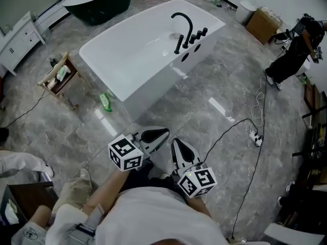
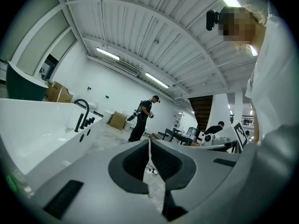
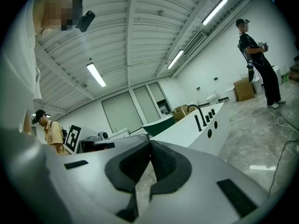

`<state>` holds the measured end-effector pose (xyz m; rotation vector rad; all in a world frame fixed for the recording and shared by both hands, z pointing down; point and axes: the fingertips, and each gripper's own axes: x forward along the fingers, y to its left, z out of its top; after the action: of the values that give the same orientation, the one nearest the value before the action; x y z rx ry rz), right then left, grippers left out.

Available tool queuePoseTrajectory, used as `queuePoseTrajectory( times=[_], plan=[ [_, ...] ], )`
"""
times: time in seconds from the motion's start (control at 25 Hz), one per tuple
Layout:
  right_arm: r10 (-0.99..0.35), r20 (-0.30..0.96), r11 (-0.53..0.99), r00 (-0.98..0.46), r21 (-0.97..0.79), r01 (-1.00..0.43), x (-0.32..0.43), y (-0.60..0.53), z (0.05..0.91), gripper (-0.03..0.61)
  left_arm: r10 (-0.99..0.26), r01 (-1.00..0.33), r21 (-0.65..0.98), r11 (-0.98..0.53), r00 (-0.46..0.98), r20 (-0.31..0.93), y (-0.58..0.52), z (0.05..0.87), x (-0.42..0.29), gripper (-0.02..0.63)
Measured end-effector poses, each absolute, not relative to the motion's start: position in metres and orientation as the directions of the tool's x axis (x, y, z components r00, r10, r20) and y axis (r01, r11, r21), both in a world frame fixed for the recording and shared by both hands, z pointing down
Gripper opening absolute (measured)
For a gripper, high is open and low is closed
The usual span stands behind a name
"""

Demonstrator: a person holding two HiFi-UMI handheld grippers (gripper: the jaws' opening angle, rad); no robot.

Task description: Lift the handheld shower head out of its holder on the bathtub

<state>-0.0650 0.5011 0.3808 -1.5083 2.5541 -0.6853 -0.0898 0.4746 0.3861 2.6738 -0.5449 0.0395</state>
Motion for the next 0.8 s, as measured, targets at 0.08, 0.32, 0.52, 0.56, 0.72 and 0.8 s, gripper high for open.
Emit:
queuePoseTrajectory(
  times=[0.08, 0.32, 0.52, 0.56, 0.72, 0.8],
  plan=[
    [-0.864, 0.114, 0.396, -0.491, -0.450, -0.800, -0.069, 0.495, 0.376, 0.017, -0.349, -0.361, 0.386, -0.849, 0.931, 0.104, 0.469, 0.386, -0.095, 0.020],
    [-0.896, 0.061, 0.356, -0.439, -0.492, -0.795, -0.073, 0.474, 0.368, 0.018, -0.303, -0.311, 0.383, -0.870, 0.949, 0.081, 0.451, 0.382, -0.110, 0.020],
    [-0.925, 0.033, 0.318, -0.379, -0.484, -0.816, -0.071, 0.458, 0.362, 0.018, -0.275, -0.281, 0.387, -0.878, 0.959, 0.073, 0.437, 0.383, -0.123, 0.020],
    [-0.930, 0.026, 0.311, -0.367, -0.481, -0.820, -0.070, 0.455, 0.361, 0.018, -0.269, -0.274, 0.389, -0.880, 0.961, 0.069, 0.435, 0.383, -0.125, 0.020],
    [-0.946, 0.017, 0.279, -0.324, -0.468, -0.839, -0.067, 0.447, 0.355, 0.018, -0.247, -0.249, 0.395, -0.884, 0.967, 0.058, 0.430, 0.383, -0.130, 0.020],
    [-0.951, 0.017, 0.266, -0.310, -0.468, -0.843, -0.064, 0.445, 0.352, 0.018, -0.240, -0.242, 0.399, -0.884, 0.969, 0.056, 0.429, 0.382, -0.129, 0.020]
  ],
)
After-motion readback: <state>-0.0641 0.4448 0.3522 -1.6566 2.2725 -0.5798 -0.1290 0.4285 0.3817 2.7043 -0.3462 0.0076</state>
